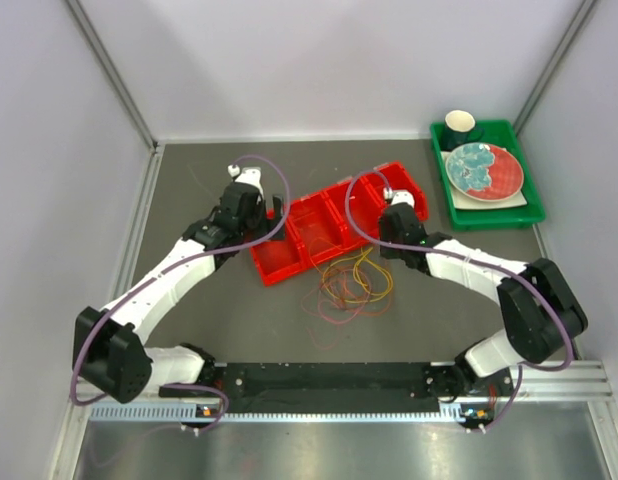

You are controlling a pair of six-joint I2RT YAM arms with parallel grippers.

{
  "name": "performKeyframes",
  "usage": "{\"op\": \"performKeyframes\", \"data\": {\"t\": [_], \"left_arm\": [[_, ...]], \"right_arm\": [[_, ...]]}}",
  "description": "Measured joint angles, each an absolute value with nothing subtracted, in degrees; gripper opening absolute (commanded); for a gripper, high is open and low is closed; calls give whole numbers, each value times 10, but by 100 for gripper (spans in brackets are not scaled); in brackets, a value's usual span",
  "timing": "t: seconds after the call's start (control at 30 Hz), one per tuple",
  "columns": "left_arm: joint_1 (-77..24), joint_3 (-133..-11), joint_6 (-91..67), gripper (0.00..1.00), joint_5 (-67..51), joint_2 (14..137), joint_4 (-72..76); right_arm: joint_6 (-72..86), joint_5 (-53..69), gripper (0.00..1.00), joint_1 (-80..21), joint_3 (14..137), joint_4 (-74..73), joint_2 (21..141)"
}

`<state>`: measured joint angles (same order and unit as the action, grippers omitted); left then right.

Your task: Untangle the cables

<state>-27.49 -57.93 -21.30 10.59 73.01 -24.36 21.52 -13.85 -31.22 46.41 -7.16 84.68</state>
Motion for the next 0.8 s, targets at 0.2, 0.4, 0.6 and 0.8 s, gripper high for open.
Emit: {"op": "performKeyframes", "data": {"t": [0.2, 0.4, 0.6, 0.8], "left_arm": [[-275, -579, -213, 99, 110, 724, -245], [-275, -578, -214, 99, 110, 724, -245], [-275, -578, -215, 99, 111, 724, -245], [-275, -578, -220, 99, 112, 724, -245]], "right_arm": [[188, -123, 28, -312, 437, -48, 847], [166, -114, 27, -312, 435, -21, 852], [160, -113, 24, -312, 435, 3, 872], [156, -119, 0, -312, 435, 9, 885]]}}
